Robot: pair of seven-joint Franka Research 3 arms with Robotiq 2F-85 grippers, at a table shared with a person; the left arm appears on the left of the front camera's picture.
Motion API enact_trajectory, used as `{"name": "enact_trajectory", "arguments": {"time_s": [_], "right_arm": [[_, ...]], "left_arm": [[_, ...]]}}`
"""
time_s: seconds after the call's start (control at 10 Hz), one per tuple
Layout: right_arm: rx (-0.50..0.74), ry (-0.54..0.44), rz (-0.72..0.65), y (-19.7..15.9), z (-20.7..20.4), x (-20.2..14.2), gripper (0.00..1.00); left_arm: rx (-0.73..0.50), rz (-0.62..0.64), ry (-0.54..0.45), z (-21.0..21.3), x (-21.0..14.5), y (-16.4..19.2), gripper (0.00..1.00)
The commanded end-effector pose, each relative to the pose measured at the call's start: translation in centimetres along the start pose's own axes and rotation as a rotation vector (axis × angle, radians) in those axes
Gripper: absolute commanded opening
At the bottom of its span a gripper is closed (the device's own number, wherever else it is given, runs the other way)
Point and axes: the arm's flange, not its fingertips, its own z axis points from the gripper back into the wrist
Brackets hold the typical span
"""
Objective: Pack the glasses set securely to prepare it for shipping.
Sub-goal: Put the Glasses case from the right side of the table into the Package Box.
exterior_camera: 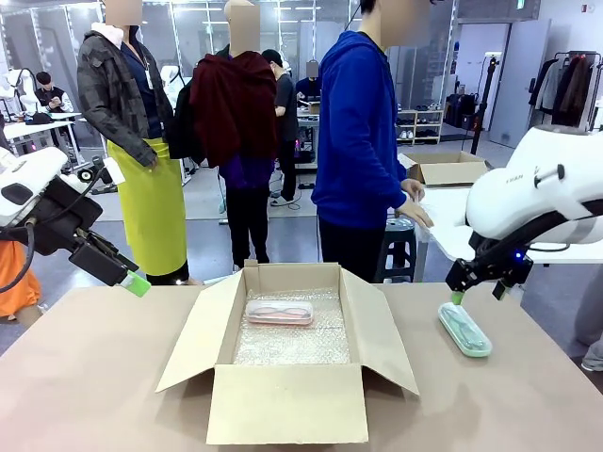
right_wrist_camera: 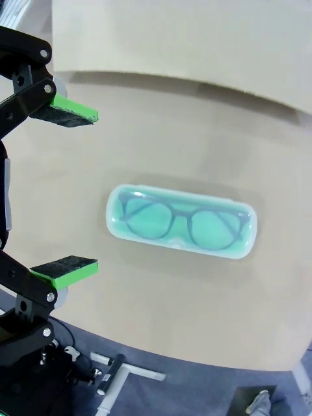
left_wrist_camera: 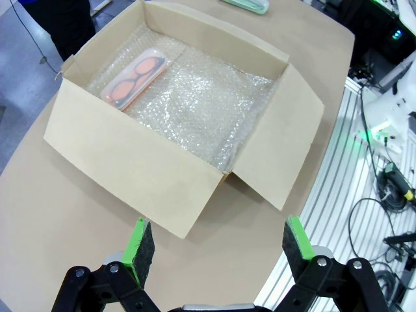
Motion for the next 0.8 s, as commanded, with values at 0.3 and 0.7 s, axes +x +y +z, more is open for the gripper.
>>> {"name": "enact_trajectory", "arguments": {"time_s": [0.3,0.7], "right_arm": [[-0.075,-0.007,-0.032,-1.2,-6.9,1.5,1.0],[-0.077,0.008,-0.069,-1.5,-11.0,2.1,1.0]], "left_arm": [[-0.019,-0.001,-0.008,0.2,0.0,0.0,1.0],[-0.019,-0.001,-0.008,0.2,0.0,0.0,1.0]]}}
